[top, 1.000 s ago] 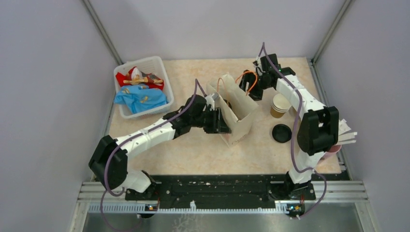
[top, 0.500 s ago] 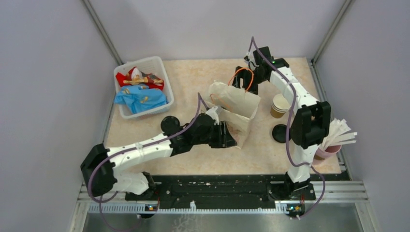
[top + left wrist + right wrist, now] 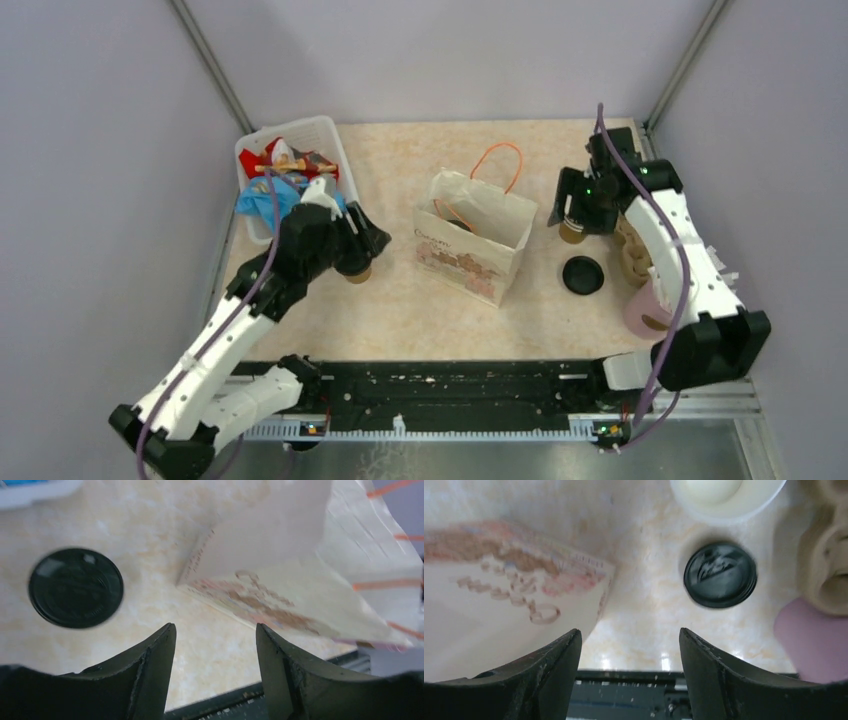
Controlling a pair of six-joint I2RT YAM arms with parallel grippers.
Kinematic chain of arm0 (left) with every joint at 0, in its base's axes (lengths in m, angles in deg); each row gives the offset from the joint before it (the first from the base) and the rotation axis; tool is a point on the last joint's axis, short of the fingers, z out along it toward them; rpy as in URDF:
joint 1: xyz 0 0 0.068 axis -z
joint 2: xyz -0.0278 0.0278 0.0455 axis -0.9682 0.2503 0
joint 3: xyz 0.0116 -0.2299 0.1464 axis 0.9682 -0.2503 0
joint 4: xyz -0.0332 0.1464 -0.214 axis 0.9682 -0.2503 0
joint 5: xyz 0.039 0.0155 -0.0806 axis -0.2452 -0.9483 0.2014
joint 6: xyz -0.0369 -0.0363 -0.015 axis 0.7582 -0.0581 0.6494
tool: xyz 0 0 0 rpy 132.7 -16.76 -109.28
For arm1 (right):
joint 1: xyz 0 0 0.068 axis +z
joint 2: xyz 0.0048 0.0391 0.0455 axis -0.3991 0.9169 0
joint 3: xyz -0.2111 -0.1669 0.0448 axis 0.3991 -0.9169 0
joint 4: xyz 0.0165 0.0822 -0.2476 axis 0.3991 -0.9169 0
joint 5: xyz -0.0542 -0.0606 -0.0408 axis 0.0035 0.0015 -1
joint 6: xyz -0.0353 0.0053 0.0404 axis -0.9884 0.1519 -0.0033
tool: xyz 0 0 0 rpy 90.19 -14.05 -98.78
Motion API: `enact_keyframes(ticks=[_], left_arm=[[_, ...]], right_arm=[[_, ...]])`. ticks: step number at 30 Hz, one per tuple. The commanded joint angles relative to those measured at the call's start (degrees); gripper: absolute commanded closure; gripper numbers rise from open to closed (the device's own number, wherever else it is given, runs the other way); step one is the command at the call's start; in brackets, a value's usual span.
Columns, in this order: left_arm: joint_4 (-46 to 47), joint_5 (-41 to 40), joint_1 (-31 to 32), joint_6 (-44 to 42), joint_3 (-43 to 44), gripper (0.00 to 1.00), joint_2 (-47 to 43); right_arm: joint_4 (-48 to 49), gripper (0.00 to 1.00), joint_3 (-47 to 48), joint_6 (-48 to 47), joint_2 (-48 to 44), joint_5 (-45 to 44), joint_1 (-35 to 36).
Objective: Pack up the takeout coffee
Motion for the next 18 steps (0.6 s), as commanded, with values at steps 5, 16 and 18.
enact_keyframes(ticks=[5,16,18], left_arm=[[2.2,17.6,-18.5,-14.9,14.3,0.33,24.3],[10.0,32.9,-17.8,-14.0,16.1,0.42,38.4],[11.4,32.7,-15.8,-12.8,14.2,0.42,37.8]], right_arm=[[10.8,0.3,-21.8,9.1,-11.2,15.8,2.6],[19.9,0.3,-22.1,13.1,-6.8,15.1,2.1],[20.6,0.3,-20.9,12.5,-5.5,15.1,2.0]])
